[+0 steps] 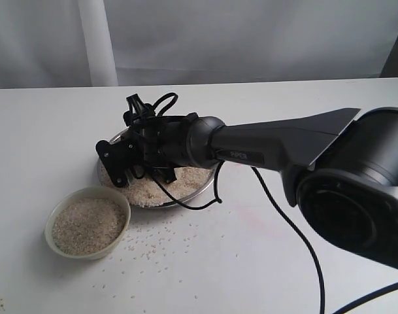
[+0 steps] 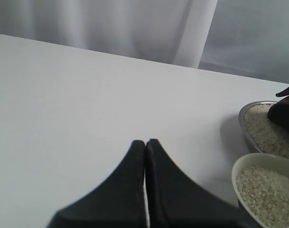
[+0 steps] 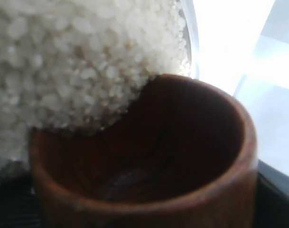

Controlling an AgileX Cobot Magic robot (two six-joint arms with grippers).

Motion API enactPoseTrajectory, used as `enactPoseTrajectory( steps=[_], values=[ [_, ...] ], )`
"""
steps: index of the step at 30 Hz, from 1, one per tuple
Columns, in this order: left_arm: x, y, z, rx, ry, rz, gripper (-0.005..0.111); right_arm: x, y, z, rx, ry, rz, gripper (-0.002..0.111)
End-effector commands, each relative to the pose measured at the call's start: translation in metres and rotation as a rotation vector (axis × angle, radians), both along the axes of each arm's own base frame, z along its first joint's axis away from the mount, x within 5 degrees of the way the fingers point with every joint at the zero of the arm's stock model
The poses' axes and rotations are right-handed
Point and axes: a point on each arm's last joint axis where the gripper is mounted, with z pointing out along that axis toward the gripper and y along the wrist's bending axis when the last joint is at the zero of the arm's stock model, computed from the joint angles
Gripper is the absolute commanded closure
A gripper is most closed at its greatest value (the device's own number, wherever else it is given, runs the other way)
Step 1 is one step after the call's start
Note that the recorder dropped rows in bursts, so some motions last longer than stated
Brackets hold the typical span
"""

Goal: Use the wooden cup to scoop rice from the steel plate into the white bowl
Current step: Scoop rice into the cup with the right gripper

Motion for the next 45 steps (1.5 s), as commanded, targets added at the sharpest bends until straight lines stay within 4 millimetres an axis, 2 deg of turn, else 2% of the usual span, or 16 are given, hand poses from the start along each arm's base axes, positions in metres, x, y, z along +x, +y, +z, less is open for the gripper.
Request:
enactPoseTrajectory(
  steps=[1,21,24,30,39,42,45],
  values=[
    [0.000,0.000,0.002,0.002,-0.012,-0.001,0.107,-0.004,0.003,0.001,0.034,0.032,-0.024,0.108],
    [0.000,0.000,0.002,0.002,-0.012,-0.001,0.107,-0.014,0.006,-0.002,0.062,0.133,-0.068,0.108],
    [0.000,0.000,0.002,0.002,-0.012,-0.001,0.107,-0.014,0.006,0.001,0.076,0.146,-0.081,0.108],
    [0.000,0.000,0.002,0.002,-0.012,-0.001,0.107,-0.015,0.005,0.017,0.127,0.158,-0.111,0.108],
    [0.000,0.000,0.002,0.002,-0.012,-0.001,0.107,-0.019,0.002,0.014,0.159,0.255,-0.171,0.108],
    [0.000,0.000,0.002,0.002,-0.012,-0.001,0.107,-0.016,-0.003,0.011,0.228,0.332,-0.244,0.108],
    [0.000,0.000,0.002,0.002,-0.012,-0.001,0.107,-0.015,-0.008,0.009,0.209,0.356,-0.279,0.108]
  ],
)
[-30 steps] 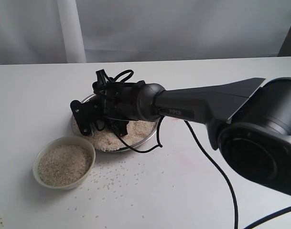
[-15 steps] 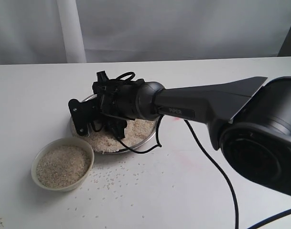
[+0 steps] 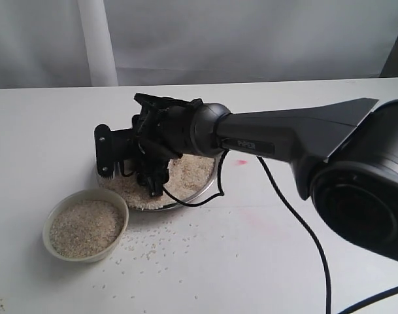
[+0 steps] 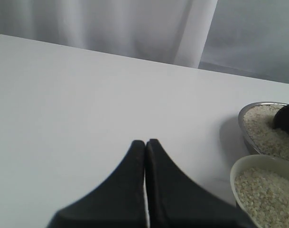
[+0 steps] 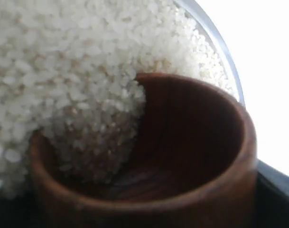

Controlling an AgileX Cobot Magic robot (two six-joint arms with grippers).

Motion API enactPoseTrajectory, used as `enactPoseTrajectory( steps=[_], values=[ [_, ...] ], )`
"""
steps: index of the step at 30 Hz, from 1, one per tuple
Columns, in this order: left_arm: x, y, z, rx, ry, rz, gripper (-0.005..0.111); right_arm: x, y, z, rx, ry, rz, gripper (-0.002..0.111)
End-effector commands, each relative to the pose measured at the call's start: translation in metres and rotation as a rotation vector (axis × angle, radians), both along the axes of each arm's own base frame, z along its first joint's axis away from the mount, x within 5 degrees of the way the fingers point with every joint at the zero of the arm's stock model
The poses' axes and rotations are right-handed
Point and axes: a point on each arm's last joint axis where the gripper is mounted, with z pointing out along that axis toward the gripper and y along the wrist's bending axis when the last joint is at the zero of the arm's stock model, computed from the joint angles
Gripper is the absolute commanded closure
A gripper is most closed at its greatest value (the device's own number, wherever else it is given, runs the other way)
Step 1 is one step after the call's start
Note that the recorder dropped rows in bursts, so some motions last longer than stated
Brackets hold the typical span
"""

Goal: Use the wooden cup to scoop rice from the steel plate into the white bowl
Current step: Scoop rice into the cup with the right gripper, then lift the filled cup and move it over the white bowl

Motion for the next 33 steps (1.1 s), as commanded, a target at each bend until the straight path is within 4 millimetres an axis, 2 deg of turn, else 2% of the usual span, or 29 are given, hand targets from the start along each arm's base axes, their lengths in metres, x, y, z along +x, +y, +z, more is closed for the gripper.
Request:
enactPoseTrajectory(
  steps=[1,8,13,18,33],
  values=[
    [0.000,0.000,0.002,0.002,-0.012,-0.001,0.107,-0.002,-0.005,0.000,0.013,0.068,-0.060,0.108],
    [0.000,0.000,0.002,0.002,-0.012,-0.001,0.107,0.000,-0.010,-0.001,0.137,0.201,-0.159,0.108],
    [0.000,0.000,0.002,0.002,-0.012,-0.001,0.107,0.000,-0.010,0.001,0.155,0.213,-0.171,0.108],
    [0.000,0.000,0.002,0.002,-0.012,-0.001,0.107,0.003,-0.012,0.006,0.245,0.269,-0.232,0.108],
    [0.000,0.000,0.002,0.002,-0.012,-0.001,0.107,0.010,-0.020,0.006,0.397,0.413,-0.373,0.108]
  ],
)
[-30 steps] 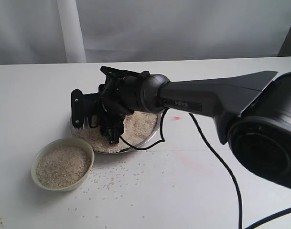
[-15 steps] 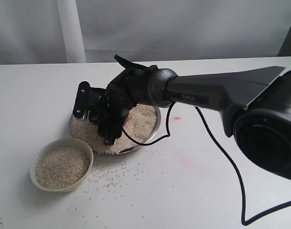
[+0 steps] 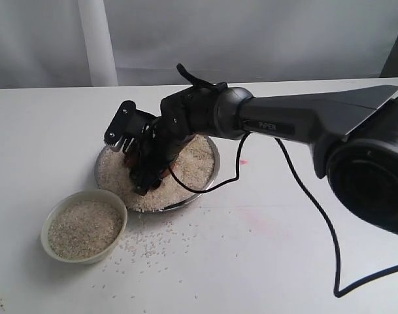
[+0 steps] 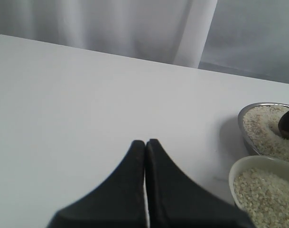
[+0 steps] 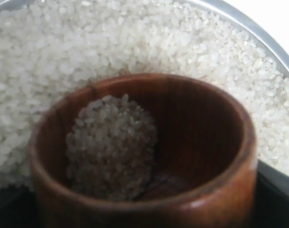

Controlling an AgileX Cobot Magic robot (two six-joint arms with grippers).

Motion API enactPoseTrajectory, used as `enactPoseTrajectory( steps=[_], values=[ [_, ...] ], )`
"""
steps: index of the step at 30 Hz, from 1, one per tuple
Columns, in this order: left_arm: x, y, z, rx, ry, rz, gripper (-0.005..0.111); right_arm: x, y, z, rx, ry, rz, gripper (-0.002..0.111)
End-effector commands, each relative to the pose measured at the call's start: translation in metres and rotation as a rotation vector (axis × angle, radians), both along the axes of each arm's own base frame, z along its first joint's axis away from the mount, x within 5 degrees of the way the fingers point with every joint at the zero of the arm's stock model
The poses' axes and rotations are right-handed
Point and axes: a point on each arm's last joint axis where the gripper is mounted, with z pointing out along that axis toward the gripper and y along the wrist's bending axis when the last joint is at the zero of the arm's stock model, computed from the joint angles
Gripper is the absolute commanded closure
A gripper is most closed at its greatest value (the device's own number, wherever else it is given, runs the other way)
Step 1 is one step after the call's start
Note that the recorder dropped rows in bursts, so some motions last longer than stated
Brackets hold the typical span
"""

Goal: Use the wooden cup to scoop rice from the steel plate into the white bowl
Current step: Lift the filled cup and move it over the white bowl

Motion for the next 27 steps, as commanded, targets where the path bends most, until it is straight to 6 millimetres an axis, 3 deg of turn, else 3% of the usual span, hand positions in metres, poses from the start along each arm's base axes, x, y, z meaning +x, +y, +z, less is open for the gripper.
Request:
enactPoseTrajectory(
  steps=[1,12,27],
  values=[
    [0.000,0.000,0.002,0.002,-0.012,-0.001,0.107,0.001,-0.003,0.009,0.083,0.064,-0.066,0.108],
    [0.000,0.000,0.002,0.002,-0.012,-0.001,0.107,0.008,-0.013,0.051,0.256,0.102,-0.172,0.108],
    [0.000,0.000,0.002,0.002,-0.012,-0.001,0.107,0.004,-0.011,0.056,0.255,0.100,-0.158,0.108]
  ],
)
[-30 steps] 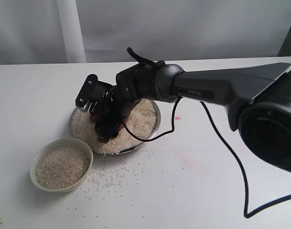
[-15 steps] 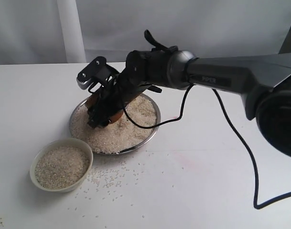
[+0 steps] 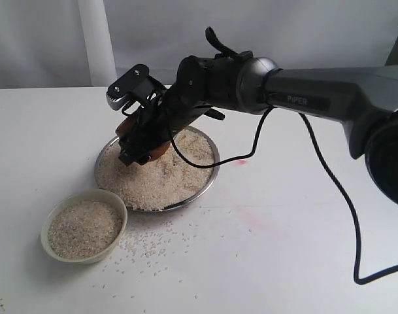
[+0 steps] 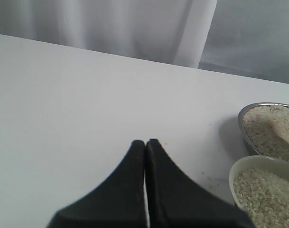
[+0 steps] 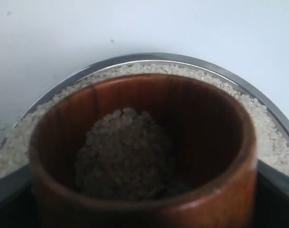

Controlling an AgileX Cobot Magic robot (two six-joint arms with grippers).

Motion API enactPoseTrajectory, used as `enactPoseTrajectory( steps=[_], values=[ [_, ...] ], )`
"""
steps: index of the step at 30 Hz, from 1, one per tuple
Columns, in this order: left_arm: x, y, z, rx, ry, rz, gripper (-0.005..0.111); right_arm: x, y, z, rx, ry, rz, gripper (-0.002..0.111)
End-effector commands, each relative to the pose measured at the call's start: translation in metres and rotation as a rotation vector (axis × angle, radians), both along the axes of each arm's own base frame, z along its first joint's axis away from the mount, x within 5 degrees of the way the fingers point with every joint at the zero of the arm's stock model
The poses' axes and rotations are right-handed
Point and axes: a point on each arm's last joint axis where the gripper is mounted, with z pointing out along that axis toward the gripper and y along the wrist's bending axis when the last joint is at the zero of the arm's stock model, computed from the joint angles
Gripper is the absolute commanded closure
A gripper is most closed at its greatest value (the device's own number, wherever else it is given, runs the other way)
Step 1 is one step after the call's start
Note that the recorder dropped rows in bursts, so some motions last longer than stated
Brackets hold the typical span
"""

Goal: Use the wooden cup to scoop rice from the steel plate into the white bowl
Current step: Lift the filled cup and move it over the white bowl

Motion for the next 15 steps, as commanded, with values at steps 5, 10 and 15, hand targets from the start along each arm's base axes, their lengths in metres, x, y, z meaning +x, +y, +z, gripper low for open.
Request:
enactPoseTrajectory(
  steps=[5,10,15],
  values=[
    [0.000,0.000,0.002,0.002,-0.012,-0.001,0.107,-0.012,0.004,0.026,-0.028,-0.046,0.062,0.108],
    [0.000,0.000,0.002,0.002,-0.012,-0.001,0.107,-0.036,0.010,0.047,-0.149,-0.085,0.207,0.108],
    [0.000,0.000,0.002,0.002,-0.012,-0.001,0.107,-0.063,0.022,0.062,-0.317,-0.179,0.346,0.108]
  ],
)
